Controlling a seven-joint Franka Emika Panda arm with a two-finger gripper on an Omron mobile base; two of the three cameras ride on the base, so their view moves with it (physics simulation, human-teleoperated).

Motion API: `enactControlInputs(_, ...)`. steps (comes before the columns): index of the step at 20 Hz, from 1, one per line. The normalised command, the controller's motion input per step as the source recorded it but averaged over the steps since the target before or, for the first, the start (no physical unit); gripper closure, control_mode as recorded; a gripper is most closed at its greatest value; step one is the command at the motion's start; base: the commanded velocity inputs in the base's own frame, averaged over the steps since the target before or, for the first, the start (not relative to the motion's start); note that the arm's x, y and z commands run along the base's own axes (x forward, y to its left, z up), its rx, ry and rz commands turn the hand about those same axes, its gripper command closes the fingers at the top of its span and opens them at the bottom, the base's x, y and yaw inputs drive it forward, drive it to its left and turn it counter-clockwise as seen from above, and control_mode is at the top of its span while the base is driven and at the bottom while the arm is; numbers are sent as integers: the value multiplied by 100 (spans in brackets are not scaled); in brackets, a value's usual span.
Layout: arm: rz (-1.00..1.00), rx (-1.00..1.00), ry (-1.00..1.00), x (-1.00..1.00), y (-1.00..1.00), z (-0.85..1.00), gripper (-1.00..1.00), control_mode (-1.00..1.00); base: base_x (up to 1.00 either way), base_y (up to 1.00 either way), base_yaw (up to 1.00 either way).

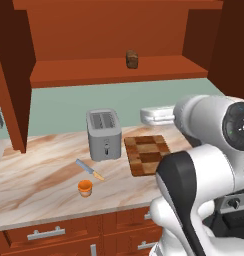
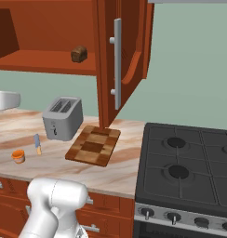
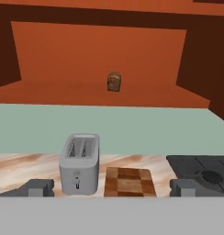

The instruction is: Pick the bread, place it on the cutting board, pick the jam, place it on the counter, and close the cabinet.

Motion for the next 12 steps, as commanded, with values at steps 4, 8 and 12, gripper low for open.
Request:
enactControlInputs(4,0,0,0,0,0,22,-100,-100,0,0,0)
enactControlInputs(8,0,0,2,1,0,17,-100,-100,0,0,0)
enactControlInputs(12,0,0,4,1,0,12,-100,-100,0,0,0)
